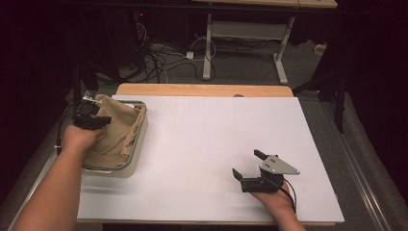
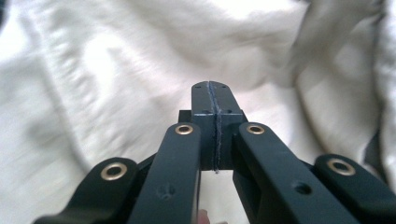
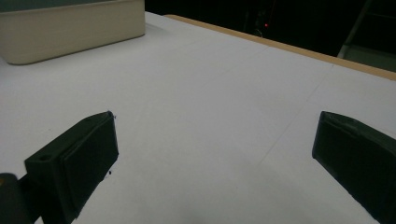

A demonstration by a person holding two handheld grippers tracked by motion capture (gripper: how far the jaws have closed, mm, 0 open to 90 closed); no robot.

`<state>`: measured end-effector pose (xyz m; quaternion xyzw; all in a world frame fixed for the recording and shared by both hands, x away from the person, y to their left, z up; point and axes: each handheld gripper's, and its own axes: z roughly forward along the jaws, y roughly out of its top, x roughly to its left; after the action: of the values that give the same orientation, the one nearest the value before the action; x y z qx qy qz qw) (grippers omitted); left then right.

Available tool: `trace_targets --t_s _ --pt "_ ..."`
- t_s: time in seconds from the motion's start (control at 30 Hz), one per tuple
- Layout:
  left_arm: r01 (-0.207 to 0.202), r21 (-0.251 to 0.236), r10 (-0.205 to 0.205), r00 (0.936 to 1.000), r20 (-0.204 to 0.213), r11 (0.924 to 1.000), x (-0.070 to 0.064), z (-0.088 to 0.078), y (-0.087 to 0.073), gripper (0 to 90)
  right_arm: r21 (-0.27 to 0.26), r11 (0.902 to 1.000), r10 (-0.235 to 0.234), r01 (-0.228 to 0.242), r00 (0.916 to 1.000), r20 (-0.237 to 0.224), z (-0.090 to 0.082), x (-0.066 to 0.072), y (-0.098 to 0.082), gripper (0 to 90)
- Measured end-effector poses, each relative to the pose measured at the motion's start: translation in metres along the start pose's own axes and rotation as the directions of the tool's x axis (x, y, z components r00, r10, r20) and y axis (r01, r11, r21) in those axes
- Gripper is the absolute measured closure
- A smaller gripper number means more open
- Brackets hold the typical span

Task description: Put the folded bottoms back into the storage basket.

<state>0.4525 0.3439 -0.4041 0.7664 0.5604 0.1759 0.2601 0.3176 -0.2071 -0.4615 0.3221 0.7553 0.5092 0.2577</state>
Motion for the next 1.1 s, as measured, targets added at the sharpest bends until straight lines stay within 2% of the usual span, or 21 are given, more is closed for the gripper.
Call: trace_targets --t_s 0.07,0.13,0.23,0.33,0.4,0.47,0.63,0.7,0.8,0.93,1.03,1.1 --pt "0.0 -0.014 -0.001 0.9998 -0.019 0.9999 0.0 0.0 0.0 87.5 0.0 1.0 -0.005 0.005 1.0 -0.002 0.001 0.001 0.001 1.2" --pt "0.008 -0.022 -0.008 0.9999 -0.014 0.9997 -0.002 0.003 0.002 87.6 0.001 1.0 -0.006 0.006 1.0 -0.005 0.002 0.003 0.001 1.2" --pt "-0.007 -0.046 0.006 0.9999 -0.014 0.9989 -0.006 0.011 0.01 87.6 0.006 0.9999 -0.014 0.014 0.9998 -0.011 0.004 0.005 0.001 1.2" --pt "0.015 -0.048 -0.016 0.9993 -0.034 0.9988 -0.004 0.022 0.018 87.6 0.006 0.9998 -0.019 0.019 0.9996 -0.02 0.004 0.008 0.001 1.2" --pt "0.042 -0.012 -0.043 0.9955 -0.084 0.9991 -0.002 0.034 0.024 87.6 0.007 0.9998 -0.02 0.02 0.9994 -0.027 0.005 0.009 0.0 1.2" --pt "0.081 0.026 -0.077 0.9876 -0.137 0.9963 0.001 0.046 0.027 87.6 0.01 0.9998 -0.016 0.017 0.9992 -0.035 0.006 0.011 0.0 1.2" --pt "0.093 0.121 -0.071 0.9825 -0.172 0.9883 0.006 0.071 0.027 87.6 0.015 0.9997 -0.02 0.021 0.9982 -0.057 0.012 0.015 0.0 1.2" --pt "0.1 0.151 -0.075 0.9832 -0.166 0.9834 0.009 0.077 0.025 87.5 0.017 0.9996 -0.021 0.022 0.9978 -0.063 0.013 0.017 0.0 1.2" --pt "0.105 0.153 -0.082 0.9855 -0.148 0.9825 0.01 0.077 0.024 87.5 0.019 0.9994 -0.027 0.029 0.9976 -0.064 0.012 0.018 0.0 1.2" --pt "0.064 0.127 -0.053 0.9945 -0.09 0.9899 0.006 0.069 0.023 87.2 0.02 0.9994 -0.028 0.029 0.9983 -0.051 0.01 0.017 0.0 1.2" --pt "0.042 0.118 -0.033 0.9966 -0.076 0.9921 0.002 0.058 0.022 87.2 0.013 0.9996 -0.026 0.027 0.9988 -0.041 0.007 0.015 0.0 1.3" --pt "0.042 0.11 -0.036 0.9976 -0.06 0.9931 0.001 0.049 0.021 87.2 0.009 0.9996 -0.027 0.027 0.999 -0.034 0.005 0.014 0.0 1.4"
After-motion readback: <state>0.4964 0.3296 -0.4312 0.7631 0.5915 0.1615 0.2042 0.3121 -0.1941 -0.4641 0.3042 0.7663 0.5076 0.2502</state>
